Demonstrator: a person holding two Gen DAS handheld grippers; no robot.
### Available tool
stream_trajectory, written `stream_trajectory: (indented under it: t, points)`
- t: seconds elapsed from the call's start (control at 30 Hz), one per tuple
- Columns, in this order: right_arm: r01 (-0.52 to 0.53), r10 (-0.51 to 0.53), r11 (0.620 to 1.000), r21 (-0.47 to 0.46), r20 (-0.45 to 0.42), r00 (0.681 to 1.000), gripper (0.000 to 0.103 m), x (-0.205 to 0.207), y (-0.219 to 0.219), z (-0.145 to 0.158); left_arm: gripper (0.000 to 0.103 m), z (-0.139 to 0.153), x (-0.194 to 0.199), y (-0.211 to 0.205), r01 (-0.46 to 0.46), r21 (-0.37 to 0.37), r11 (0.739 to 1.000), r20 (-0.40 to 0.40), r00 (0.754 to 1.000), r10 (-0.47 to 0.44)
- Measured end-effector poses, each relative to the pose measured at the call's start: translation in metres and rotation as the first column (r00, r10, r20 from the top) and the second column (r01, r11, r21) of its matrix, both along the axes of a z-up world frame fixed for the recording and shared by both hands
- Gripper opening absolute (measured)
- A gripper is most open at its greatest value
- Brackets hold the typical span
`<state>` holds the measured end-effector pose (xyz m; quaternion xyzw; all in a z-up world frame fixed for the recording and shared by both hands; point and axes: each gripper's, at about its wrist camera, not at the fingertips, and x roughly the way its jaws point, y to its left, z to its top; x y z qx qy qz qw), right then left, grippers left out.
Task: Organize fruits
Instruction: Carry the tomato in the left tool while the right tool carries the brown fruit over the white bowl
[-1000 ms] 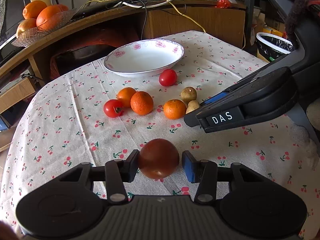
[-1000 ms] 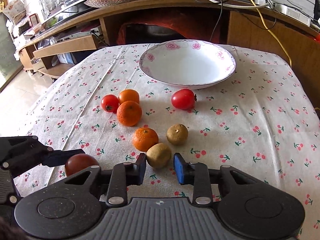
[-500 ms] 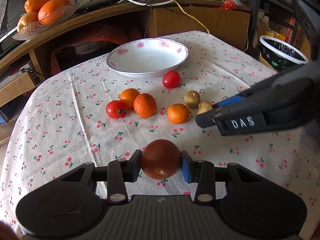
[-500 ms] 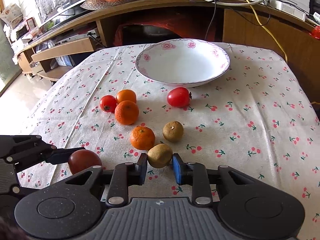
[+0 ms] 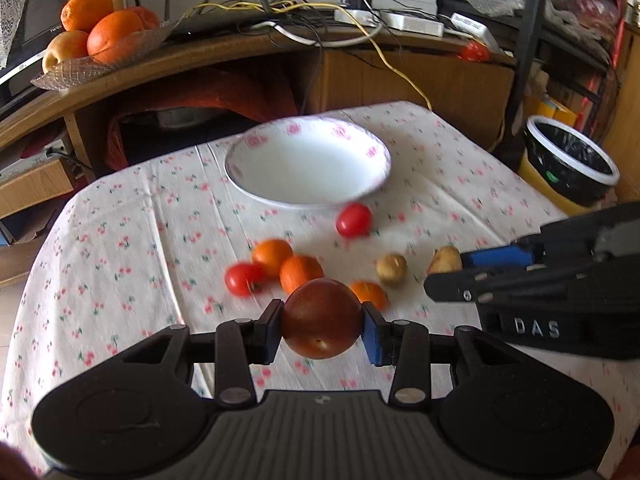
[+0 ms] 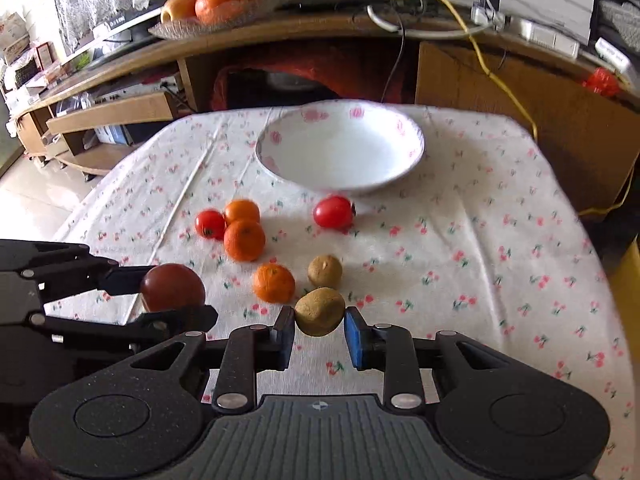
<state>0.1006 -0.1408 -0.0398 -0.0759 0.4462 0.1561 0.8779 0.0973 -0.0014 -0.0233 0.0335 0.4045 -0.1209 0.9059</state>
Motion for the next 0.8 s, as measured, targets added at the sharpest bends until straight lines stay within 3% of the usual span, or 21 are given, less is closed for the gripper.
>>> stream_trajectory:
  t: [0.17, 0.37, 0.8]
  points:
    - [-0.009, 0.008, 0.999, 0.037, 0.011, 1.0, 0.022, 0.015, 0.0, 0.003, 0.048, 0.003, 0.024, -0.002, 0.01, 0.021, 1.0, 0.017, 1.0, -0.01]
    - [-0.006, 0.004, 0.998, 0.068, 0.032, 0.999, 0.023, 0.042, 0.002, 0.004, 0.048, 0.004, 0.057, 0.002, -0.005, -0.007, 1.0, 0.023, 1.0, 0.005]
    - [-0.003, -0.001, 0.998, 0.055, 0.072, 0.997, 0.023, 0.088, 0.004, 0.001, 0.048, -0.004, 0.098, 0.003, 0.001, 0.002, 1.0, 0.033, 0.999, -0.001]
